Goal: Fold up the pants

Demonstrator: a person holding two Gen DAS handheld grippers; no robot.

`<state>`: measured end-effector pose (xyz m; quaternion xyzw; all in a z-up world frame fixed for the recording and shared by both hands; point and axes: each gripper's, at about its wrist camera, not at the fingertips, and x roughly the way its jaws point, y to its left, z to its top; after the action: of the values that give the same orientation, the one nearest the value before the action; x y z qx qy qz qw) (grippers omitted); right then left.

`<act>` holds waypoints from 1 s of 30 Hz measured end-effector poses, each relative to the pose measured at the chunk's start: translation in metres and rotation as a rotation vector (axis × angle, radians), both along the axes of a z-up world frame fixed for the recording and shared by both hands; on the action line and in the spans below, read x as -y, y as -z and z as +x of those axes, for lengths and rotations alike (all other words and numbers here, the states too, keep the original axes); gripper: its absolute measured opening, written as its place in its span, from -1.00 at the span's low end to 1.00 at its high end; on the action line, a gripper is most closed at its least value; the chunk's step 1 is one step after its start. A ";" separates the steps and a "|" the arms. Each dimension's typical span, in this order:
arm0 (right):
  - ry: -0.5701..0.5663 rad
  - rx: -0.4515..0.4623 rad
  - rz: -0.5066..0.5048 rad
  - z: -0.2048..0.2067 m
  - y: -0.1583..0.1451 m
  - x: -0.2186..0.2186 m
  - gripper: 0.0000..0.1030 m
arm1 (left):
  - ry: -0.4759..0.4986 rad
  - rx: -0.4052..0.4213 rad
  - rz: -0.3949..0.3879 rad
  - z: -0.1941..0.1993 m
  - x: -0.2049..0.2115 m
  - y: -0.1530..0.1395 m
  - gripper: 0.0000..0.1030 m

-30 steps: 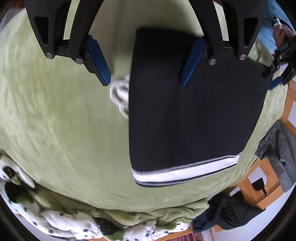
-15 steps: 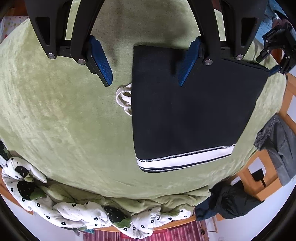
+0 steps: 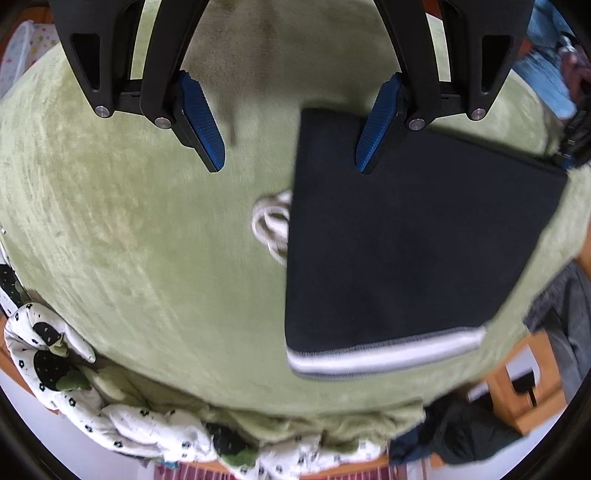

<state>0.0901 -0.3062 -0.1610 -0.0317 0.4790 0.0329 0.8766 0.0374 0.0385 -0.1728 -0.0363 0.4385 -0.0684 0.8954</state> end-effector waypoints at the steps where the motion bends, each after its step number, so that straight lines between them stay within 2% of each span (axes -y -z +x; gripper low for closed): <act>1: -0.004 -0.014 -0.009 0.000 0.005 -0.001 0.42 | 0.002 -0.010 -0.016 -0.002 -0.003 -0.002 -0.56; 3: -0.023 -0.013 -0.026 -0.001 0.007 -0.003 0.42 | 0.012 -0.006 -0.043 -0.009 -0.010 -0.009 -0.56; 5: -0.042 0.013 -0.041 -0.005 0.001 -0.004 0.42 | 0.022 0.051 -0.050 -0.018 -0.016 -0.023 -0.56; 7: -0.032 0.074 -0.004 -0.012 -0.011 0.003 0.42 | 0.037 0.093 -0.086 -0.024 -0.023 -0.038 -0.55; 11: -0.003 0.184 0.110 -0.017 -0.030 0.013 0.42 | 0.045 0.104 -0.173 0.000 -0.024 -0.052 -0.54; 13: -0.009 0.200 0.128 -0.009 -0.032 0.006 0.42 | 0.046 0.116 -0.131 0.020 -0.013 -0.056 -0.54; 16: -0.041 0.192 0.096 0.009 -0.028 -0.015 0.34 | 0.057 0.121 -0.100 0.045 0.002 -0.054 -0.52; 17: -0.040 0.183 0.069 0.013 -0.023 -0.022 0.24 | 0.071 0.097 -0.106 0.053 0.007 -0.049 -0.50; 18: -0.043 0.157 0.030 0.019 -0.016 -0.028 0.13 | 0.077 0.074 -0.088 0.058 0.011 -0.042 -0.44; 19: -0.050 0.127 0.000 0.020 -0.007 -0.031 0.09 | 0.065 0.051 -0.034 0.062 0.017 -0.030 -0.34; 20: -0.053 0.120 -0.008 0.021 -0.003 -0.031 0.08 | 0.067 0.058 -0.019 0.058 0.021 -0.023 -0.33; 22: -0.045 0.120 0.009 0.018 0.000 -0.027 0.08 | 0.076 0.111 -0.038 0.046 0.021 -0.015 -0.33; 23: -0.040 0.099 0.025 0.018 0.001 -0.025 0.08 | 0.076 0.108 -0.055 0.043 0.019 -0.014 -0.33; 26: -0.032 0.063 0.058 0.018 0.004 -0.021 0.08 | 0.083 0.063 -0.062 0.044 0.016 -0.022 -0.32; 30: -0.064 0.063 0.032 0.011 -0.003 -0.026 0.09 | 0.059 0.016 -0.106 0.050 0.007 -0.039 -0.32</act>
<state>0.1011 -0.2799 -0.1585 -0.0339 0.4493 0.0674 0.8902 0.0876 0.0318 -0.1336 -0.0700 0.4281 -0.1182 0.8933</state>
